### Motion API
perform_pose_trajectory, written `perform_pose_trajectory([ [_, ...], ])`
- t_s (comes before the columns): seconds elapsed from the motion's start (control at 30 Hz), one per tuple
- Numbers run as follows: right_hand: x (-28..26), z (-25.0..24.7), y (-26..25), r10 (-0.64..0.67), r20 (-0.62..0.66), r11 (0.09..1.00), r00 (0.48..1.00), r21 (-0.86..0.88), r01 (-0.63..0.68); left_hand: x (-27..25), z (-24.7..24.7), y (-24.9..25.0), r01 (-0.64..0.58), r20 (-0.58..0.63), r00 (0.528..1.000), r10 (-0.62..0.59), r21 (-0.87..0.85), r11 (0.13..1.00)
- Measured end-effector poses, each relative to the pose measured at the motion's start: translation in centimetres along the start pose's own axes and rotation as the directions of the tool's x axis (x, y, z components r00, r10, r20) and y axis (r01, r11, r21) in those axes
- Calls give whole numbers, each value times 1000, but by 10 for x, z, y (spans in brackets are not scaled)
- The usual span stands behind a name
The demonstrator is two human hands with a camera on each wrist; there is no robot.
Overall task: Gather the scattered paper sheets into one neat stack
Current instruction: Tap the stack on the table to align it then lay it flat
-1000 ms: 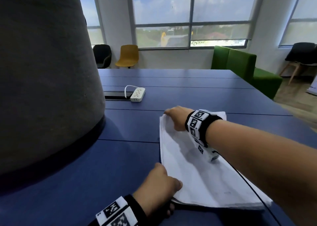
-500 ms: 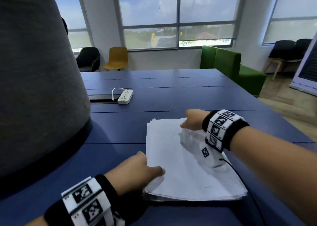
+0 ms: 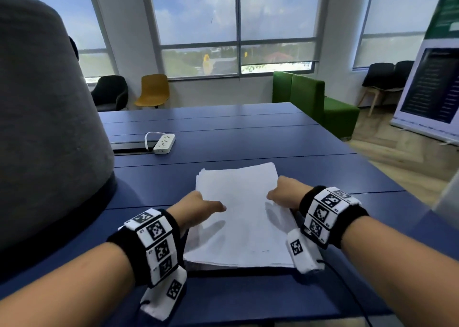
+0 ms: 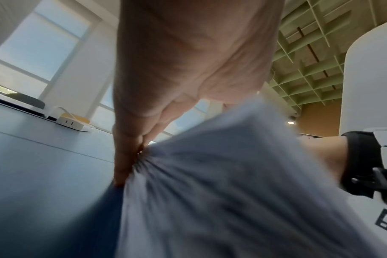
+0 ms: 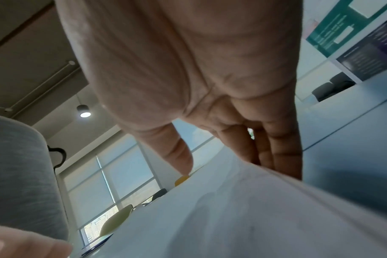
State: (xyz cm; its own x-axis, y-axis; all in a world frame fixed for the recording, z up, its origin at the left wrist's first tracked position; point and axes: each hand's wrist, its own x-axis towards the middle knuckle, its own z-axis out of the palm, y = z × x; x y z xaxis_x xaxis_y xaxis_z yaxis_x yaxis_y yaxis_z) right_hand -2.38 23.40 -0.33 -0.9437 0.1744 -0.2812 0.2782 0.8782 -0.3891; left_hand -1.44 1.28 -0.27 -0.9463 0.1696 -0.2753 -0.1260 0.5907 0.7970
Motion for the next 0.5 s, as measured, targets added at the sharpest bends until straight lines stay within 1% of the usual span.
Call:
perform_pose_trajectory([
  [0.1,-9,-2,5,34,12,987,999,159,-36,-1,1,-12,-85,83,993,84,2,996],
  [0.13,-15,-3,8,21,32,983,999,182,-27,-3,3,-17,-101,91,991,96,59,993],
  [0.17,-20,-5,10,-9,54,987,999,163,0,-7,6,-19,-100,94,992,87,139,985],
  [0.23,-35,-5,14,-57,110,998,992,-1,57,-16,9,-24,-72,96,995,39,365,928],
  [0.3,-52,-4,15,-54,189,980,981,-179,89,-32,10,-25,-59,133,991,-16,538,841],
  [0.33,-61,-3,14,-45,232,970,972,-221,98,-38,10,-24,-63,136,990,-23,594,802],
  [0.4,-78,1,11,-36,295,962,955,-249,113,-49,14,-23,-83,116,993,8,660,747],
  [0.43,-80,4,10,-33,299,959,954,-260,114,-51,16,-23,-86,91,995,32,685,723],
  [0.5,-78,12,10,-44,256,943,966,-310,125,-53,21,-23,-85,37,996,85,726,682],
])
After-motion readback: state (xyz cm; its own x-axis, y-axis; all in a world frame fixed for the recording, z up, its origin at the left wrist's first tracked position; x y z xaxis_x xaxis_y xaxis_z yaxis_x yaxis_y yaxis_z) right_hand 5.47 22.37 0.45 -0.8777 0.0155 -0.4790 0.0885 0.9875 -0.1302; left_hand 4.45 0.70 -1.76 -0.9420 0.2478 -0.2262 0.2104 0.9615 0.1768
